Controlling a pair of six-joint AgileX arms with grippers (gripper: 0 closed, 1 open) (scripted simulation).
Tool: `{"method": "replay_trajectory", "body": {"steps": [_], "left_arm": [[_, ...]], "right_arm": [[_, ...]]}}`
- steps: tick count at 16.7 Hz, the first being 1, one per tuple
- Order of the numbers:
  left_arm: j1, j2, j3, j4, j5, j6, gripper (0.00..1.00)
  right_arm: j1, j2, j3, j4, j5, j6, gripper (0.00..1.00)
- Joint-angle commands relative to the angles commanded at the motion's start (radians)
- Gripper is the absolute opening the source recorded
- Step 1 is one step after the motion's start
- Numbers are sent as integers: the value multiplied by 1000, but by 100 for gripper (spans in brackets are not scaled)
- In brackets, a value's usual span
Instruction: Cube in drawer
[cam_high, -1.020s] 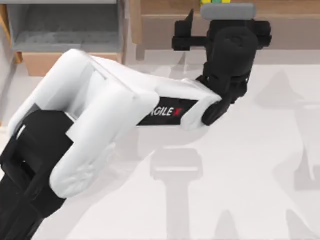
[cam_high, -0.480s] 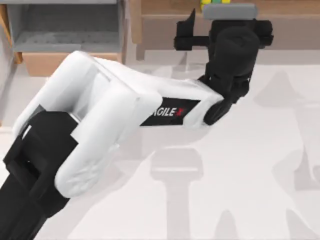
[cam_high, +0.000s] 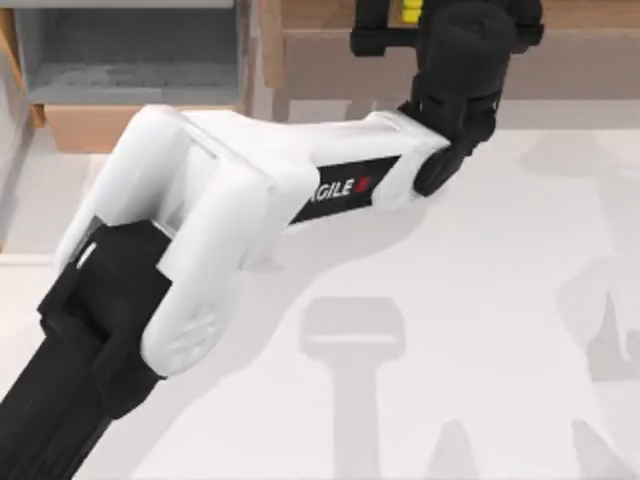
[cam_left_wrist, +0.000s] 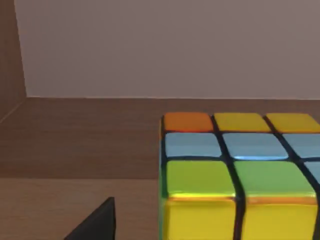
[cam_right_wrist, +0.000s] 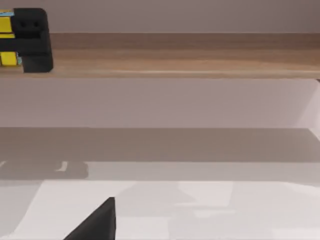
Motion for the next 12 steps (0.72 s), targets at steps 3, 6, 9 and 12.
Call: {"method": "replay_trajectory", "body": {"steps": [3,6,9,12], "left_arm": [[11,28,33,-19,14,-5,100],[11,28,33,-19,14,-5,100],[11,28,33,-19,14,-5,77],[11,28,33,-19,14,-5,55]], "right_arm": [[0,0,0,0,0,0,100],[0,0,0,0,0,0,100],[0,0,0,0,0,0,100],[0,0,0,0,0,0,100]]}}
